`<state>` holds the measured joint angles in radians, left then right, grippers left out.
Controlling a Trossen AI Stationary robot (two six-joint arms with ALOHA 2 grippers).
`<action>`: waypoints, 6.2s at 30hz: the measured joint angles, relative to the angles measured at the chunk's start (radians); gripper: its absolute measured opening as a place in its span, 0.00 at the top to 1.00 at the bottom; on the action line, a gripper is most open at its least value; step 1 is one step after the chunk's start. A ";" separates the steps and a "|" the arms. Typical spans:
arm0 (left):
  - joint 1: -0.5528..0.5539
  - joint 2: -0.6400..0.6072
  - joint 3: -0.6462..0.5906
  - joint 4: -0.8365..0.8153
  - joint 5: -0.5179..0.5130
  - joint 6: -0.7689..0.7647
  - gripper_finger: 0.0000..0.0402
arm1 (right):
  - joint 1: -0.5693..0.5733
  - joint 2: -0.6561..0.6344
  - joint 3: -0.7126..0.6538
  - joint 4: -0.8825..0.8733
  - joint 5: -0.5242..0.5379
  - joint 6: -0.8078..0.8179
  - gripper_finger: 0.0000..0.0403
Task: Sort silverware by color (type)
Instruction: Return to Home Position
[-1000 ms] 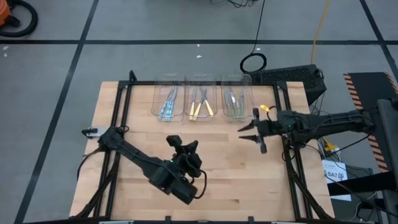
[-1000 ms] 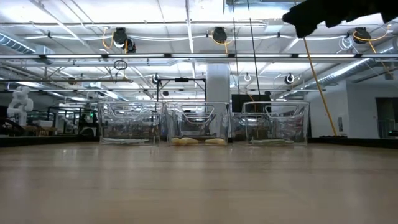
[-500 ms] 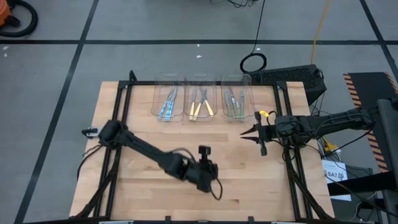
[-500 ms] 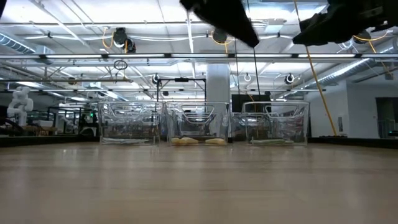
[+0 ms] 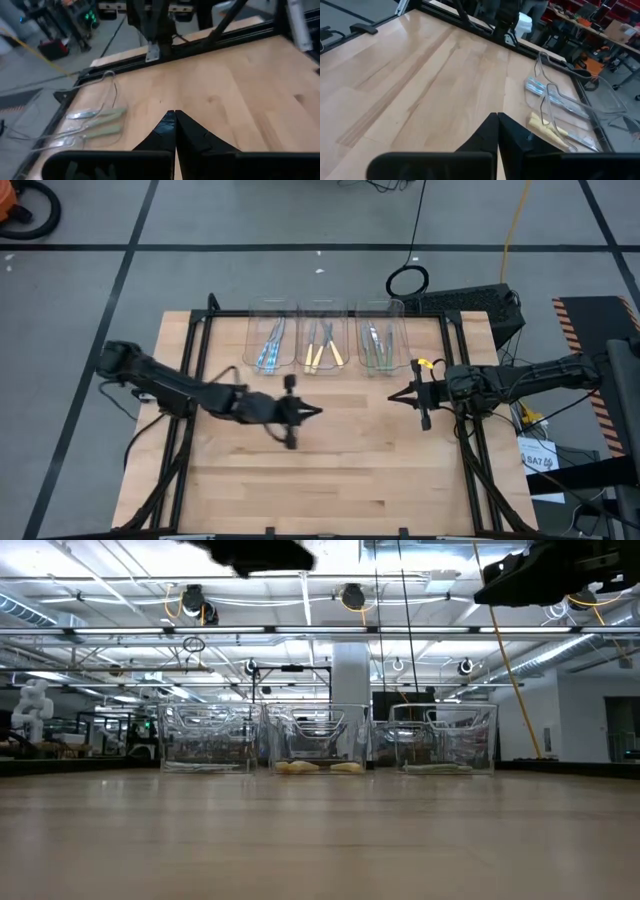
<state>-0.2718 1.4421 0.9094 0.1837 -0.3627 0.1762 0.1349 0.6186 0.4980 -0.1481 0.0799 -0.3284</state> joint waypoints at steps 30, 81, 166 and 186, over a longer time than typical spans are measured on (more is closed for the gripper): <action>0.001 -0.382 -0.499 0.210 0.002 -0.071 0.99 | -0.049 -0.027 -0.296 0.332 -0.005 0.070 0.99; 0.004 -1.290 -0.900 -0.055 0.237 -0.081 0.99 | -0.050 -0.183 -0.298 0.172 -0.002 0.081 0.99; 0.133 -1.436 -0.873 -0.236 0.285 -0.268 0.99 | -0.127 -0.550 -0.483 0.182 -0.082 0.168 0.99; 0.115 -1.435 -0.901 -0.171 0.318 -0.124 0.99 | -0.127 -0.549 -0.483 0.181 -0.082 0.160 0.99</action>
<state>-0.1566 0.0067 0.0082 0.0124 -0.0452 0.0521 0.0082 0.0696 0.0153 0.0330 -0.0017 -0.1684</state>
